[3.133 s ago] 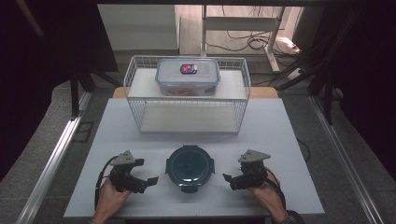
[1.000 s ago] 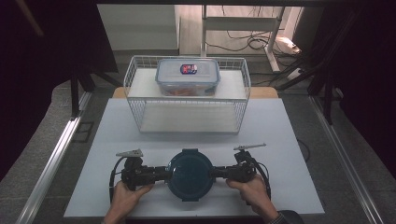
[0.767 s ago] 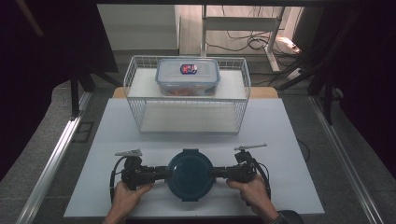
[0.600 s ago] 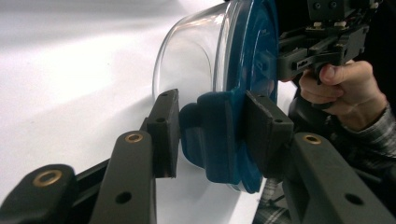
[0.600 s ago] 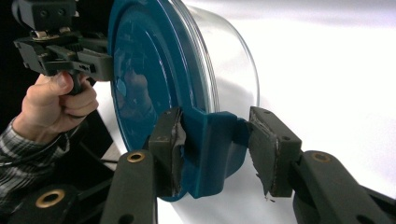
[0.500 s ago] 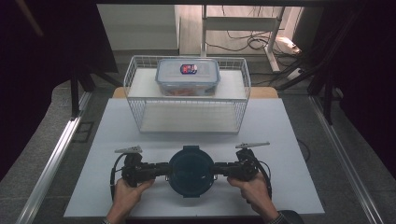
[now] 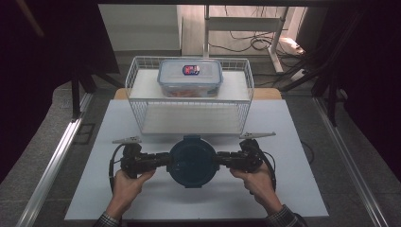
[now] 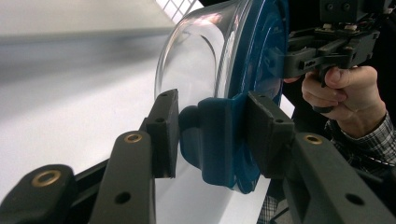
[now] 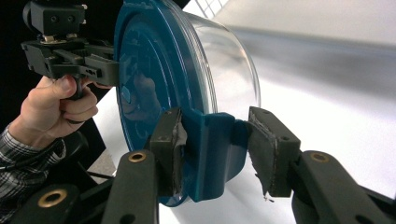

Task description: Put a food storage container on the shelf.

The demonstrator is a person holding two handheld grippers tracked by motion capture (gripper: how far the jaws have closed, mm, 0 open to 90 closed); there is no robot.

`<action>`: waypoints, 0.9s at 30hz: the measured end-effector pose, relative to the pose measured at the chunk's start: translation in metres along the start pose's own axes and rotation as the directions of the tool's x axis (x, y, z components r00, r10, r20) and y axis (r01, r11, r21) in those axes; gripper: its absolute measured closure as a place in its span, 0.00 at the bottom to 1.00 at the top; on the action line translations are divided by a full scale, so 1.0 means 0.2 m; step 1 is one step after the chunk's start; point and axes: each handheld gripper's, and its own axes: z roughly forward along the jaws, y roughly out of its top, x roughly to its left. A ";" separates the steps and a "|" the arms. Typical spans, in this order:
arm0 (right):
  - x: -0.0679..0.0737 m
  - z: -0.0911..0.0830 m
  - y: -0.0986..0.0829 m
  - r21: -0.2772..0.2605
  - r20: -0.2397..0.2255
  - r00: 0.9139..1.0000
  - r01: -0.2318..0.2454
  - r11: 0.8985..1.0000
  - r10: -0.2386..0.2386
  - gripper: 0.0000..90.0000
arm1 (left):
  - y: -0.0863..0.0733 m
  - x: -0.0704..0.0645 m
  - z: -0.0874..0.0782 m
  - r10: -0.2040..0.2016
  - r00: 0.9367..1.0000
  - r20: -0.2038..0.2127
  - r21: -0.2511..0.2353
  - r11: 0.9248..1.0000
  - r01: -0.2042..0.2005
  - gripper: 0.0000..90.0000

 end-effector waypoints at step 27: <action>0.10 -0.15 0.42 -0.105 0.028 0.995 0.098 0.990 -0.095 0.63 | 0.44 -0.13 -0.10 0.084 0.996 -0.034 -0.074 0.993 -0.087 0.63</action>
